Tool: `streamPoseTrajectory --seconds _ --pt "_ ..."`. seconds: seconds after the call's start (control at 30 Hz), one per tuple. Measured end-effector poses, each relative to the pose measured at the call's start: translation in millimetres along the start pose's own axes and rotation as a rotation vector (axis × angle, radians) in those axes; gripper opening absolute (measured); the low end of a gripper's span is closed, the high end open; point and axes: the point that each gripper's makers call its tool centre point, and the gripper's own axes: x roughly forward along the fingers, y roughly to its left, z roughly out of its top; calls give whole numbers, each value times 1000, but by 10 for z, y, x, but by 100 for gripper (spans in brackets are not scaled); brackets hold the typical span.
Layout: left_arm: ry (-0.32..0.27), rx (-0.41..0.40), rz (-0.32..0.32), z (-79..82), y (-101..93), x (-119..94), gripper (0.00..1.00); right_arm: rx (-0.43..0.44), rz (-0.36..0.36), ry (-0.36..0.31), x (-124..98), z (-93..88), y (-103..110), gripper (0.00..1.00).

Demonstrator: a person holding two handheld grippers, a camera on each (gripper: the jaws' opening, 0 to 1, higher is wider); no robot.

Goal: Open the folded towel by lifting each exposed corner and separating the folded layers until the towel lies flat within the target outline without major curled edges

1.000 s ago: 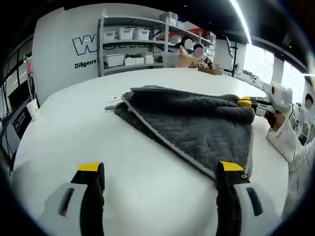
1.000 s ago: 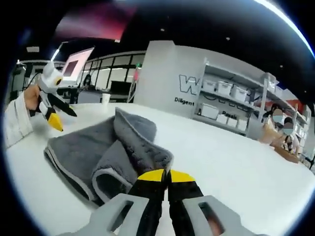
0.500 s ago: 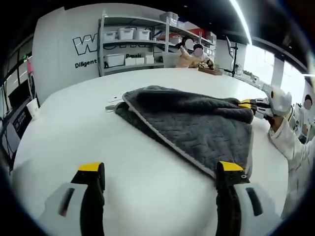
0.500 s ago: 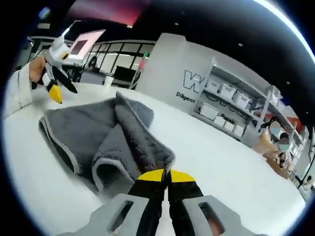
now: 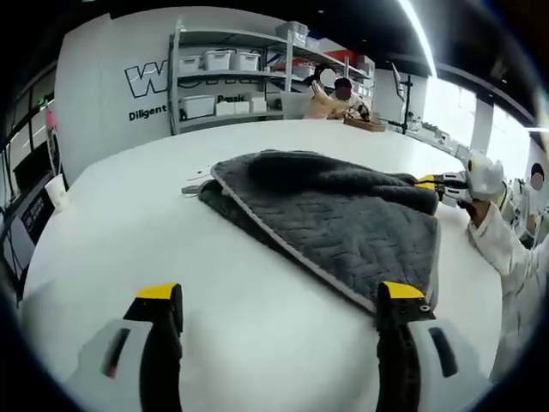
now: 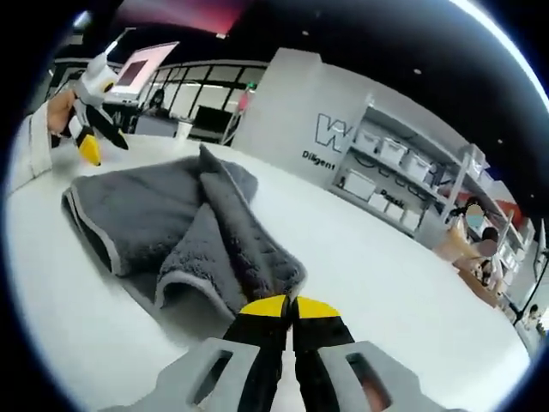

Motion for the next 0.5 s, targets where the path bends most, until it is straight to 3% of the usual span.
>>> streamPoseTrajectory --seconds 0.2,0.5 --pt "2 0 3 -11 -4 0 93 23 -6 58 -13 -174 -56 0" --pt "8 -1 5 -31 -9 5 93 90 -29 87 -58 -294 -167 0"
